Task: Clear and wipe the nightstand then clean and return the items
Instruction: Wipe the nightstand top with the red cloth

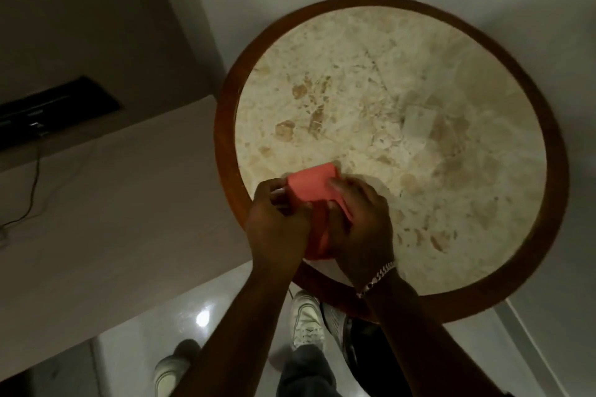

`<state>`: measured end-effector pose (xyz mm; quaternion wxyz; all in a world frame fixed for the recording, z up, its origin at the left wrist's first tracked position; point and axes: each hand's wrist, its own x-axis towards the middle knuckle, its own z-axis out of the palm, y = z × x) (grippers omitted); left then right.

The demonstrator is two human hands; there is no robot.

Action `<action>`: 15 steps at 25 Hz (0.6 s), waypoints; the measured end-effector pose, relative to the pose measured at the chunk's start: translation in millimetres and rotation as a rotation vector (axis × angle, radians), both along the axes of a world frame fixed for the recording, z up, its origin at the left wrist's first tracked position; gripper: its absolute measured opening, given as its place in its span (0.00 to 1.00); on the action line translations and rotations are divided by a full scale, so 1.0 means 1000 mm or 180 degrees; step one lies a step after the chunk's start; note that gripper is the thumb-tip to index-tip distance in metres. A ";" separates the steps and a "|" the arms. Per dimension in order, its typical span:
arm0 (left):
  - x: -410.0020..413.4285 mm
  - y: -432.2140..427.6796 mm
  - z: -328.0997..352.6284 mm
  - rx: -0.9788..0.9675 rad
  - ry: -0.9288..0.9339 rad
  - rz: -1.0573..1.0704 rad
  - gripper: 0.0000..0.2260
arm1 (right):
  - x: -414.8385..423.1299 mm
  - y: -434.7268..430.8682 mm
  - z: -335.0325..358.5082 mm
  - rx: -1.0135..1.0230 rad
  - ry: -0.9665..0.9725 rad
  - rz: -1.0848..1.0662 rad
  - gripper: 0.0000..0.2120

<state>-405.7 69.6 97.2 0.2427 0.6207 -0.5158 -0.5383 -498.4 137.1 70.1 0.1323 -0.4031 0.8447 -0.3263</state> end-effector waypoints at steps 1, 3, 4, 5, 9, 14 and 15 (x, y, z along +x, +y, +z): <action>0.002 -0.003 0.002 0.0091 0.0102 0.0091 0.16 | 0.002 -0.005 0.003 -0.0106 -0.0118 -0.0028 0.17; 0.009 -0.011 0.003 0.0185 0.0270 0.0236 0.17 | 0.007 -0.017 0.008 -0.0330 -0.0241 0.0016 0.15; 0.018 -0.017 0.003 0.0183 0.0348 0.0311 0.17 | 0.014 -0.025 0.010 -0.0426 -0.0250 0.0088 0.14; 0.027 -0.023 0.003 0.0153 0.0417 0.0385 0.17 | 0.022 -0.033 0.013 -0.0503 -0.0252 0.0168 0.14; 0.091 -0.056 0.006 -0.0048 0.0553 0.0734 0.18 | 0.079 -0.077 0.021 -0.0625 -0.0331 0.0534 0.16; 0.206 -0.115 -0.019 -0.0009 0.0769 0.1066 0.20 | 0.184 -0.142 0.005 -0.0560 -0.0309 0.0916 0.16; 0.226 -0.126 -0.029 -0.0005 0.0763 0.1098 0.21 | 0.203 -0.154 -0.003 -0.0517 -0.0289 0.0953 0.16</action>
